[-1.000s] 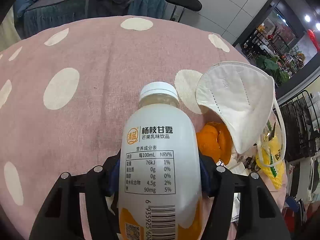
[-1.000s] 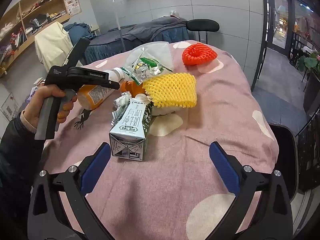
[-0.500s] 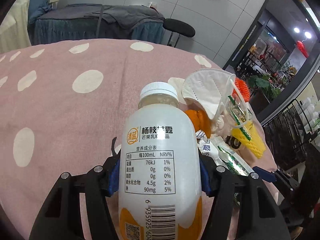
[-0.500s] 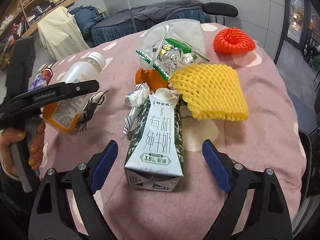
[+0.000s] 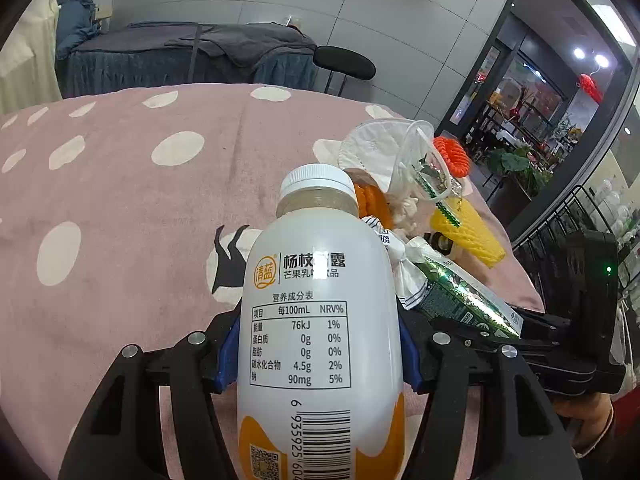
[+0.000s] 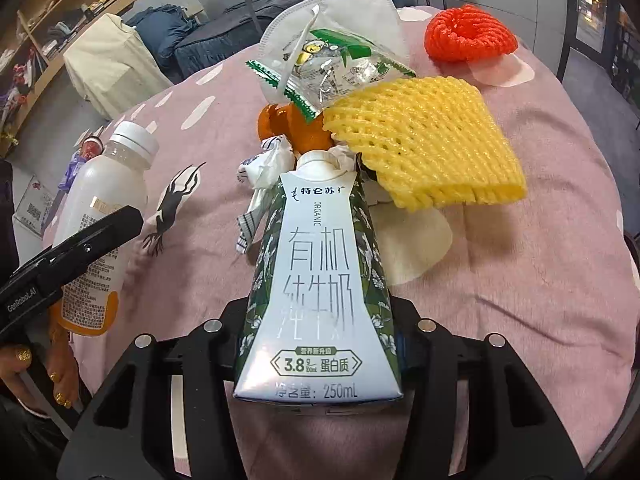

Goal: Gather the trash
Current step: 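Lift the bottle and carton and carry both toward the brown bin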

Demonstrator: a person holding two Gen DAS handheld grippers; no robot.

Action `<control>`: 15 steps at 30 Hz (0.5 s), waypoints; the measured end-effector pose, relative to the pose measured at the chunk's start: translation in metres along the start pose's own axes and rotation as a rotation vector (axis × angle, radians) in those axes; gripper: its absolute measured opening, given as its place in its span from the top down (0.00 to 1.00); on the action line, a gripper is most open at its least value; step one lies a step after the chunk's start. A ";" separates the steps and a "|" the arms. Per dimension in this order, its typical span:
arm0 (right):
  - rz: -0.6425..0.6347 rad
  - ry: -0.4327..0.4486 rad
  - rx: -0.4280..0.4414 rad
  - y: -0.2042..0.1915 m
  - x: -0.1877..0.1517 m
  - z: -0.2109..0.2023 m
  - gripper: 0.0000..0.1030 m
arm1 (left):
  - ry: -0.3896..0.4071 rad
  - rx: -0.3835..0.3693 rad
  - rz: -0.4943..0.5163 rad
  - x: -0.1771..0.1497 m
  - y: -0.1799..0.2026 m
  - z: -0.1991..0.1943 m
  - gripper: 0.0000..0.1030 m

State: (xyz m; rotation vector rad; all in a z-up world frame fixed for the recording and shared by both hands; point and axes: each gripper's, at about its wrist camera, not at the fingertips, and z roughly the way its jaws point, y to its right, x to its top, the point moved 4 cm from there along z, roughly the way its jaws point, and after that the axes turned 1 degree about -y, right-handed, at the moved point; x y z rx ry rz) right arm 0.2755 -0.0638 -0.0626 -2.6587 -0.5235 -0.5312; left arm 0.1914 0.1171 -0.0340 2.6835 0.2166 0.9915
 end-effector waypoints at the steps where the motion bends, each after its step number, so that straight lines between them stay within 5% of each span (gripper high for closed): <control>1: 0.000 0.007 0.012 0.001 -0.004 -0.004 0.51 | 0.002 -0.005 0.002 -0.002 0.002 -0.001 0.42; 15: 0.026 0.148 0.115 0.016 -0.068 -0.084 0.51 | 0.015 -0.111 0.108 -0.025 0.071 -0.012 0.42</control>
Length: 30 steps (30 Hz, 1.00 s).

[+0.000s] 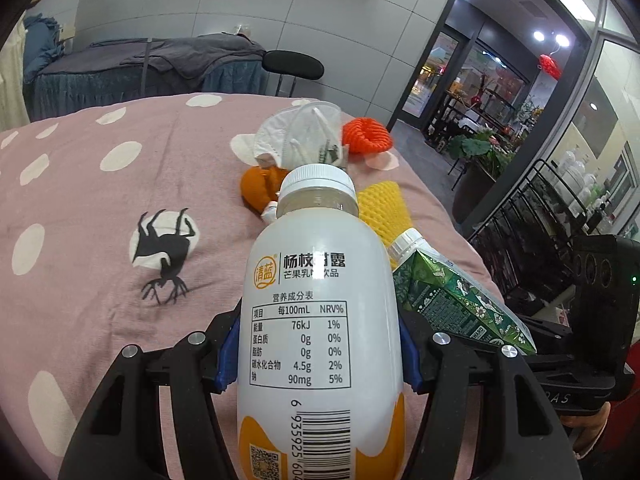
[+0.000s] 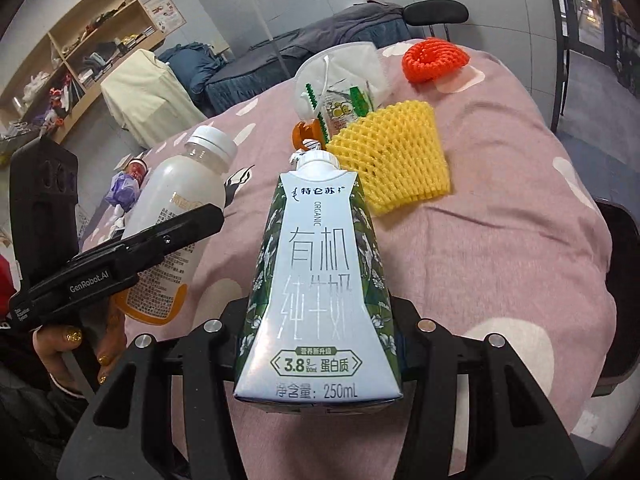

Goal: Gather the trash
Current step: 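Lift the bottle and carton and carry both toward the brown bin, then open the right gripper to drop the milk carton into the bin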

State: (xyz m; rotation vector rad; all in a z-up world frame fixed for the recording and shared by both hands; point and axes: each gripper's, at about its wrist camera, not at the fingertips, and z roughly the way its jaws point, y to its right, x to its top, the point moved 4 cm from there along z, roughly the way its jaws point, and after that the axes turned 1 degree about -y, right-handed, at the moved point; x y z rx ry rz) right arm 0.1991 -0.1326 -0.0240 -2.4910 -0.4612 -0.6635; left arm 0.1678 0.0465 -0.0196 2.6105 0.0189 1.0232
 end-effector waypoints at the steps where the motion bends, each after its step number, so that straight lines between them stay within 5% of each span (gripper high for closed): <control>1: 0.007 0.022 -0.014 0.004 -0.003 -0.007 0.51 | 0.001 -0.008 0.008 -0.001 0.006 0.001 0.42; 16: 0.313 0.259 -0.318 0.154 -0.028 -0.097 0.50 | -0.033 -0.136 0.160 -0.003 0.098 0.034 0.42; 22: 0.422 0.220 -0.443 0.227 -0.040 -0.085 0.51 | -0.061 -0.182 0.204 -0.003 0.131 0.052 0.42; 30: 0.539 0.050 -0.471 0.305 -0.053 -0.007 0.51 | -0.110 -0.234 0.212 -0.001 0.158 0.074 0.42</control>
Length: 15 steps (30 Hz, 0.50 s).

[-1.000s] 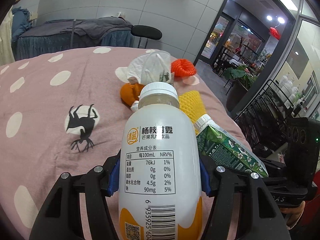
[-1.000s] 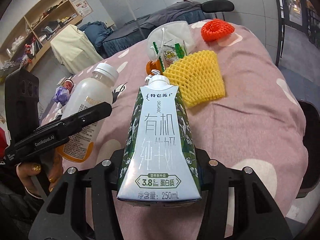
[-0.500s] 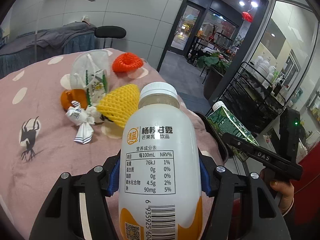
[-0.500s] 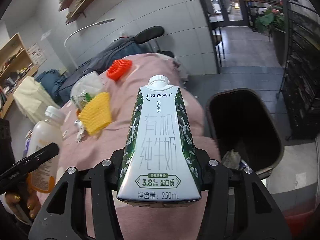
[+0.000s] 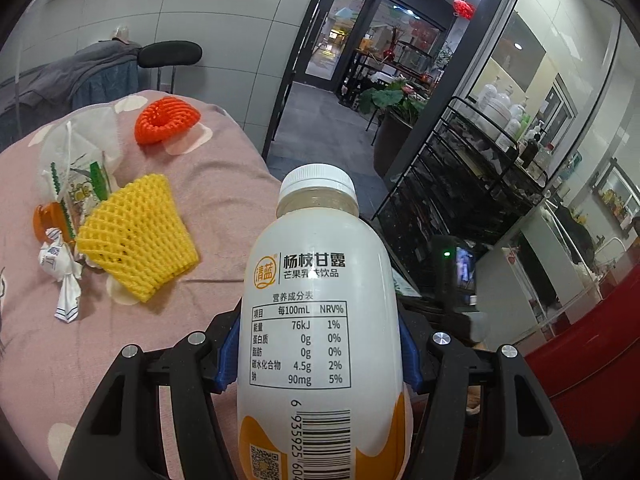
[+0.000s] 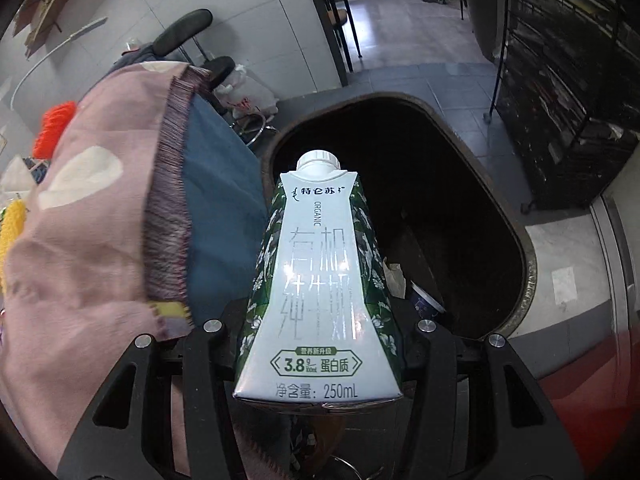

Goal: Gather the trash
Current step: 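Open the right gripper to drop the milk carton into the bin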

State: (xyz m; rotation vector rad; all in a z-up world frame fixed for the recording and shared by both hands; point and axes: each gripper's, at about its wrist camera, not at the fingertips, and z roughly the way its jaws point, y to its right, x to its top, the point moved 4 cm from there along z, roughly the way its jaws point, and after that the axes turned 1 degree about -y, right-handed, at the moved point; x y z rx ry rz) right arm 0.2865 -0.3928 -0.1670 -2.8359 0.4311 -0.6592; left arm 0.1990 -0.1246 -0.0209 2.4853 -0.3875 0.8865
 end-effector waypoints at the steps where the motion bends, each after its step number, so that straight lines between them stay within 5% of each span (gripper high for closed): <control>1: 0.010 -0.022 -0.009 0.003 0.001 0.012 0.51 | -0.003 0.000 0.001 0.001 0.002 0.002 0.42; 12: 0.061 -0.150 -0.058 0.022 0.004 0.080 0.50 | -0.045 -0.021 0.005 0.008 0.014 0.026 0.42; 15: 0.067 -0.128 -0.031 0.022 0.005 0.076 0.37 | -0.055 -0.024 0.010 0.011 0.018 0.032 0.42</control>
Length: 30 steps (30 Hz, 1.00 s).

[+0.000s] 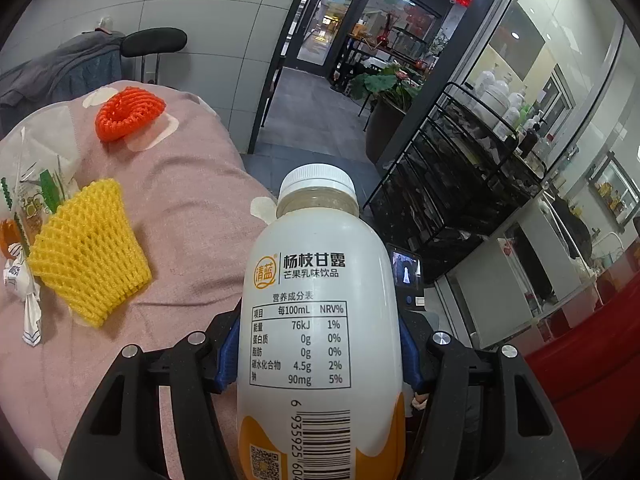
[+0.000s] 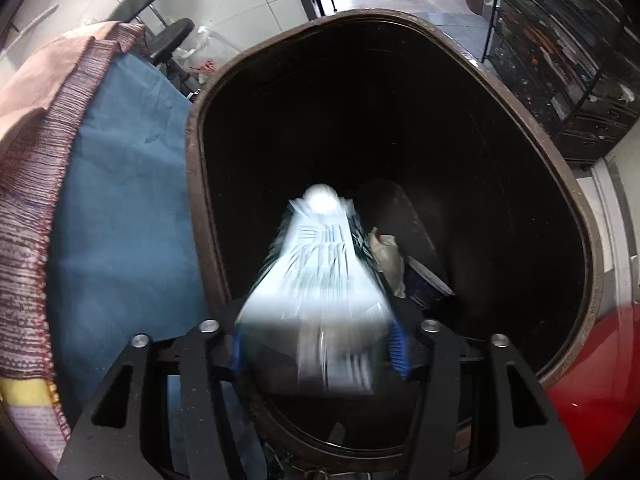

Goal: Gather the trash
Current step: 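Open the right gripper to drop the milk carton into the bin, then open the left gripper to drop the milk bottle into the bin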

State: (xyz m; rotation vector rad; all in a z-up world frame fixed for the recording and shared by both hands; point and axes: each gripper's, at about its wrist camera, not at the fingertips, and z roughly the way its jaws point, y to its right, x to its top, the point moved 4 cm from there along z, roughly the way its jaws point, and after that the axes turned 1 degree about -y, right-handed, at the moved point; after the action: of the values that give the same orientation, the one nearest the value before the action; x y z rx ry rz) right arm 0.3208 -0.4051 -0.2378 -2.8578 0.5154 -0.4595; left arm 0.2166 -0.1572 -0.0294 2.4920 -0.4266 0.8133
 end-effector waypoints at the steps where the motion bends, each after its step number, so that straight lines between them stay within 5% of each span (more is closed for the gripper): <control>1: -0.003 0.013 -0.002 -0.001 -0.001 -0.004 0.30 | -0.002 -0.001 0.003 0.001 0.001 0.001 0.42; 15: -0.006 0.177 -0.017 0.008 -0.042 -0.081 0.28 | -0.110 -0.038 0.067 0.012 0.036 0.054 0.42; 30: 0.074 0.281 -0.067 0.050 -0.080 -0.135 0.28 | -0.307 0.038 0.074 0.027 0.055 0.155 0.42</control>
State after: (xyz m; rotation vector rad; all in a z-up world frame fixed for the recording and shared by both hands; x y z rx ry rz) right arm 0.1891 -0.4406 -0.1458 -2.8394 0.6938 -0.8523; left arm 0.2861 -0.2892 -0.1030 2.6585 -0.6154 0.4684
